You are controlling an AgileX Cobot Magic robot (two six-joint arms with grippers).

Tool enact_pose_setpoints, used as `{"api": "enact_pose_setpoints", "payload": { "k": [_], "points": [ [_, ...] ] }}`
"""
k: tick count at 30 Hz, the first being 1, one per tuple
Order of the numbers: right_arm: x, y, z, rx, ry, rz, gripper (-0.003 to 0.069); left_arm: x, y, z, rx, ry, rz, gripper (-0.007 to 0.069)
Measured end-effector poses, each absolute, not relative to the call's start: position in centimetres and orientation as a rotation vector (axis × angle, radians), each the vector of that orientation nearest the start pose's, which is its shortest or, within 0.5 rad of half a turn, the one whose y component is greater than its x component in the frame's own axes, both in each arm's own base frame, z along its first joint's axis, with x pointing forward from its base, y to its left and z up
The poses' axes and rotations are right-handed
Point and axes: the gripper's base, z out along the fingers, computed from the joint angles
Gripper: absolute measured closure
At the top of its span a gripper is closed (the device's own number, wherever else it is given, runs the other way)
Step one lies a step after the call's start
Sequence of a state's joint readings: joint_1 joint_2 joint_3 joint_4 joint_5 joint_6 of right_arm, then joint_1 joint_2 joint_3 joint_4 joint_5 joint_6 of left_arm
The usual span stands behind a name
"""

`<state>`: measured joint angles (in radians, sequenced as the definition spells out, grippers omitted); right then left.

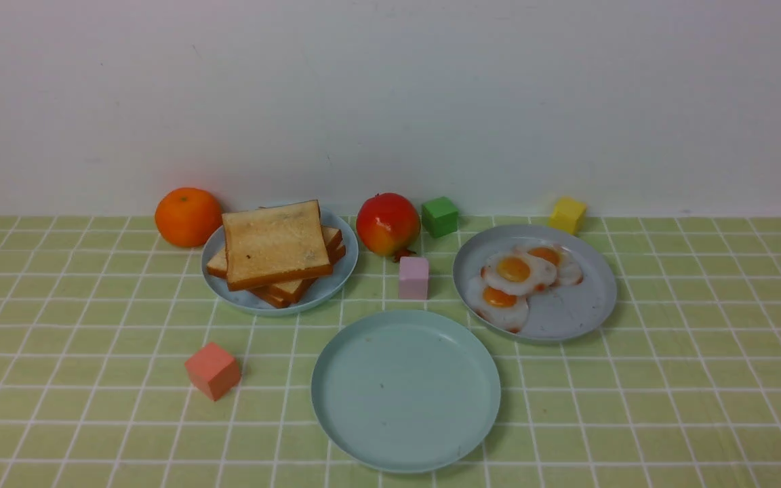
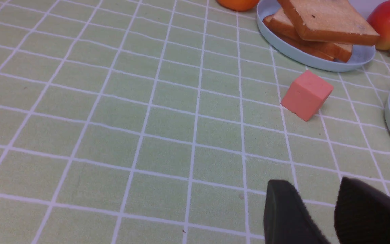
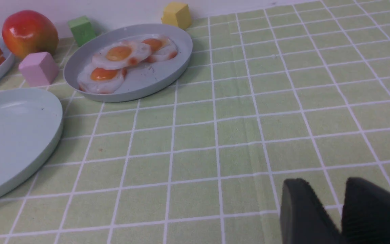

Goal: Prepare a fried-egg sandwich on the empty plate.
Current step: Use the left arm to grab a slice of bread

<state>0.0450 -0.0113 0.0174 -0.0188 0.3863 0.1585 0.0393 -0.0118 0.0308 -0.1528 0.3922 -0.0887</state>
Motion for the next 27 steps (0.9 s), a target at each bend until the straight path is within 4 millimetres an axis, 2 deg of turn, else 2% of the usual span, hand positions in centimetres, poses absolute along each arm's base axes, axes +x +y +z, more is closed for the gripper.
{"api": "enact_pose_setpoints", "payload": {
  "k": [13, 16, 17, 19, 20, 24, 27],
  "points": [
    [5.2, 0.2, 17.3, 0.095, 1.875, 0.121, 0.0431, 5.3, -0.3, 17.0, -0.215, 1.861, -0.184, 0.0387],
    [5.2, 0.2, 17.3, 0.095, 1.875, 0.121, 0.0429, 5.5, -0.3, 17.9, -0.316, 1.752, -0.292, 0.0387],
    [5.2, 0.2, 17.3, 0.095, 1.875, 0.121, 0.0426, 5.6, -0.4, 18.5, -0.424, 1.671, -0.409, 0.0387],
    [5.2, 0.2, 17.3, 0.095, 1.875, 0.121, 0.0424, 5.6, -0.4, 18.8, -0.512, 1.615, -0.504, 0.0387],
    [5.2, 0.2, 17.3, 0.095, 1.875, 0.121, 0.0421, 5.7, -0.3, 19.3, -0.617, 1.529, -0.617, 0.0387],
    [5.2, 0.2, 17.3, 0.095, 1.875, 0.121, 0.0421, 5.7, 0.1, 20.1, -0.795, 1.367, -0.800, 0.0387],
    [5.2, 0.2, 17.3, 0.095, 1.875, 0.121, 0.0421, 5.6, -0.3, 20.5, -0.790, 1.398, -0.829, 0.0405]
  ]
}}
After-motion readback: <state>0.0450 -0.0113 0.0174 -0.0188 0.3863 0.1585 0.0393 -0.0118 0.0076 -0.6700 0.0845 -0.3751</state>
